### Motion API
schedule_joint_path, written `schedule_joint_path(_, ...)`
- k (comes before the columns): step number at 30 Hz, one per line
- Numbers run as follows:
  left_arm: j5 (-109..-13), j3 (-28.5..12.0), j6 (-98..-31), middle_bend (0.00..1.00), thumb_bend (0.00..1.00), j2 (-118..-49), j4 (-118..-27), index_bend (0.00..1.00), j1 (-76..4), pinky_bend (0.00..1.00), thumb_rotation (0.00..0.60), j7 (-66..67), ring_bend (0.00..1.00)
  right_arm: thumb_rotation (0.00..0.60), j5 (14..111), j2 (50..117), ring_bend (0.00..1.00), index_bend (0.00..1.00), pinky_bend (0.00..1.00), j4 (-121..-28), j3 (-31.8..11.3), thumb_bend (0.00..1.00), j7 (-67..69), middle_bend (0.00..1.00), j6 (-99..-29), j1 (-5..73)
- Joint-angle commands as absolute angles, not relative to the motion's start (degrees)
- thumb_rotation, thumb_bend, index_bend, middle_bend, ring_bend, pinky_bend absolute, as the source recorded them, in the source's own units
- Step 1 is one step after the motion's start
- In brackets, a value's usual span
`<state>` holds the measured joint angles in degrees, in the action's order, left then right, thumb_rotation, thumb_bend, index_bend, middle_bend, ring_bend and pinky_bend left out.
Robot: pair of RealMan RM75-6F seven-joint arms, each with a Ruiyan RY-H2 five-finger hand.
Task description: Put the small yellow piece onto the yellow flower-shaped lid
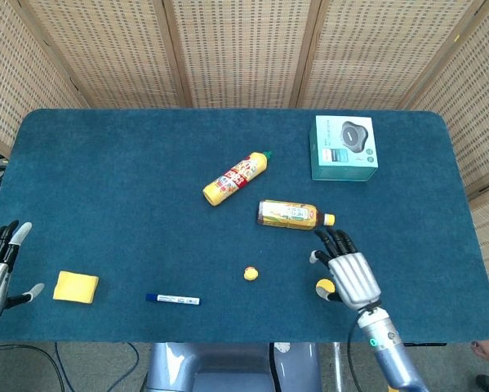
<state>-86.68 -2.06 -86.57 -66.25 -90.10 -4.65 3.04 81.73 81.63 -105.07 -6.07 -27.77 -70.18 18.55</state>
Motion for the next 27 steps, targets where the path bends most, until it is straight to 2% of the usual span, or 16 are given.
schedule_joint_path(1, -86.6, -2.1, -86.5, 0.00, 0.15, -66.2, -90.0, 0.00, -4.7, 0.00, 0.600, 2.8, 0.00, 0.600, 76.8, 86.9, 0.00, 0.42, 0.08, -106.2, -7.4, 0.00, -33.6, 0.10, -67.1, 21.5)
schedule_joint_path(6, -86.6, -2.1, -86.5, 0.00, 0.15, -66.1, -90.0, 0.00, -4.6, 0.00, 0.600, 2.6, 0.00, 0.600, 72.5, 91.6, 0.00, 0.42, 0.08, -105.3, -7.8, 0.04, -37.8, 0.10, -65.5, 23.4)
schedule_joint_path(11, -86.9, -2.0, -86.5, 0.00, 0.15, -66.0, -90.0, 0.00, -4.7, 0.00, 0.600, 2.4, 0.00, 0.600, 67.9, 95.5, 0.00, 0.43, 0.08, -103.8, -9.0, 0.22, -41.0, 0.10, -64.0, 25.8)
schedule_joint_path(14, -87.0, -1.9, -86.3, 0.00, 0.15, -66.1, -89.9, 0.00, -4.8, 0.00, 0.600, 2.4, 0.00, 0.600, 66.5, 97.2, 0.00, 0.43, 0.08, -103.0, -9.6, 0.27, -43.2, 0.10, -63.6, 27.3)
schedule_joint_path(21, -86.8, -2.0, -86.3, 0.00, 0.15, -66.1, -89.8, 0.00, -4.7, 0.00, 0.600, 2.2, 0.00, 0.600, 61.9, 100.3, 0.00, 0.40, 0.08, -100.4, -10.9, 0.27, -46.8, 0.09, -63.0, 30.2)
schedule_joint_path(27, -86.8, -1.9, -85.9, 0.00, 0.15, -66.2, -89.7, 0.00, -4.9, 0.00, 0.600, 2.1, 0.00, 0.600, 59.6, 100.7, 0.00, 0.40, 0.08, -99.5, -11.2, 0.19, -47.9, 0.09, -63.2, 31.7)
